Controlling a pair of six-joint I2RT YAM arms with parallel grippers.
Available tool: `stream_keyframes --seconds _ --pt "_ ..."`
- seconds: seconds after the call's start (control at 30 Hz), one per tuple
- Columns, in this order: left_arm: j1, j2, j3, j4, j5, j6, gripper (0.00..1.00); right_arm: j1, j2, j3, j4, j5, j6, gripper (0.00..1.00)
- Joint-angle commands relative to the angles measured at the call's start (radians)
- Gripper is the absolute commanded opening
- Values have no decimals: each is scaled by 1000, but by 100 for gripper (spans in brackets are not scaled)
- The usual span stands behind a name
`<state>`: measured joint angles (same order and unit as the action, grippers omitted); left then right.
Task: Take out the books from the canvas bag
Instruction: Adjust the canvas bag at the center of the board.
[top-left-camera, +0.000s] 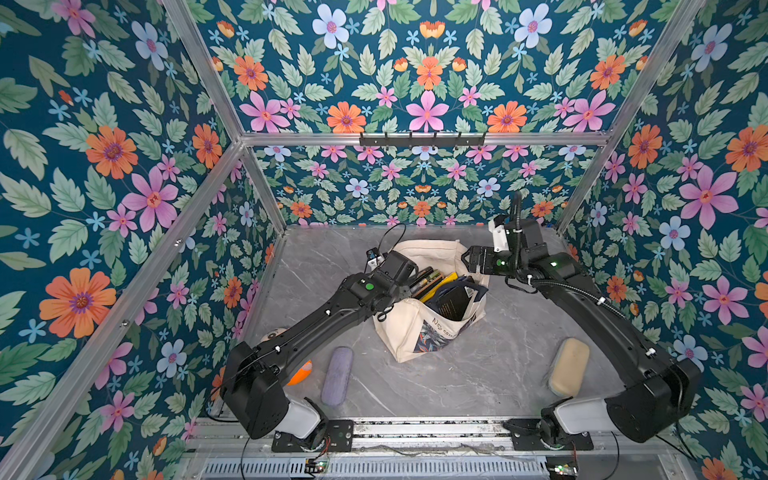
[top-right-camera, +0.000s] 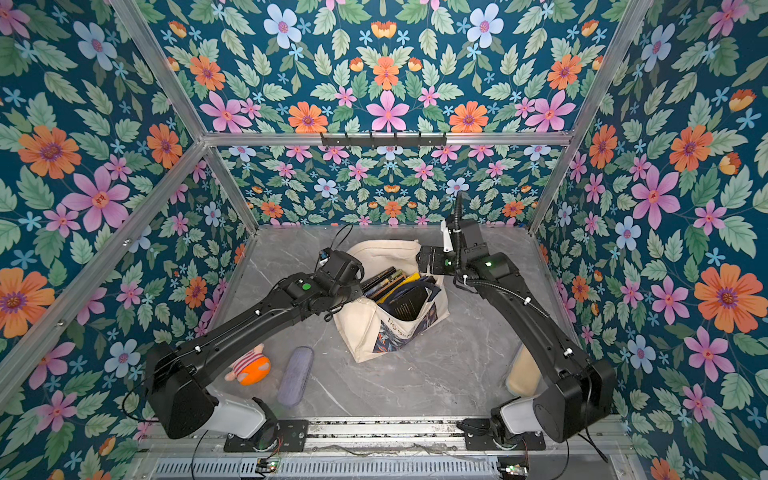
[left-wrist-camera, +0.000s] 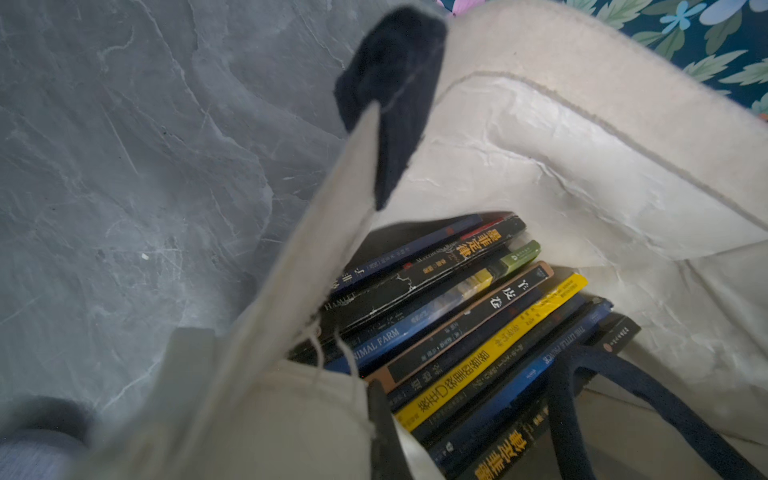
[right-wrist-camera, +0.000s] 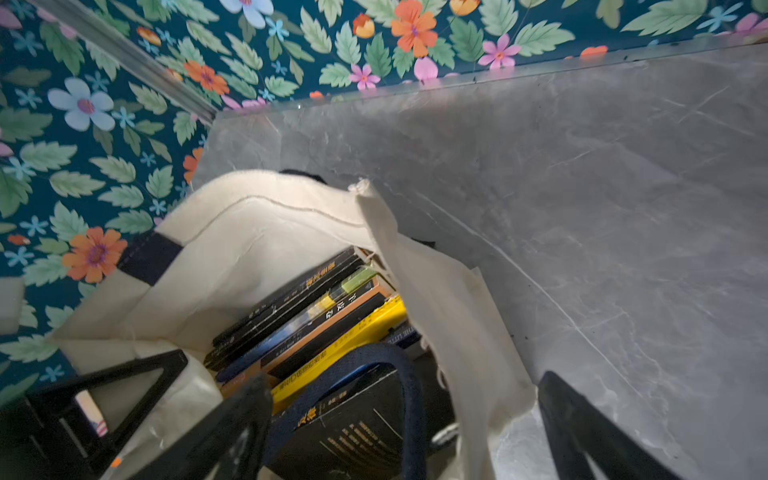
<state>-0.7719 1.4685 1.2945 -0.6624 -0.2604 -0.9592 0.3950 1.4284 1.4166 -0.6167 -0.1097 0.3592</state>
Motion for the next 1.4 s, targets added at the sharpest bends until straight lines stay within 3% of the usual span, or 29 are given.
stream_keyframes --seconds 0.0,0.1,0.23,0.33,0.47,0.7,0.83,0.93,1.1,1.27,1.37 --pt "11 0 -1 75 6 82 0 4 45 27 -92 23 -36 99" --pt "21 -5 -28 112 34 100 0 4 92 51 -115 49 -43 96" --pt "40 2 -48 165 91 131 0 4 175 99 -159 50 -45 75" --pt "59 23 -36 187 85 169 0 5 214 116 -147 49 -44 50" --pt "100 58 3 257 52 233 0 6 303 188 -144 63 -36 0" --pt "173 159 174 405 11 375 0 6 439 455 -146 111 -43 0" --pt "186 150 178 560 -9 456 0 6 406 483 -36 156 -39 0" --pt "186 73 1 793 -17 485 0 7 314 360 110 136 -20 0" --pt "185 -45 -380 1157 -18 465 0 7 139 8 344 143 25 0" --pt "170 -61 -546 1205 42 407 0 7 68 -263 458 186 132 0" --pt "127 -88 -627 1230 11 415 0 11 37 -380 490 214 191 0"
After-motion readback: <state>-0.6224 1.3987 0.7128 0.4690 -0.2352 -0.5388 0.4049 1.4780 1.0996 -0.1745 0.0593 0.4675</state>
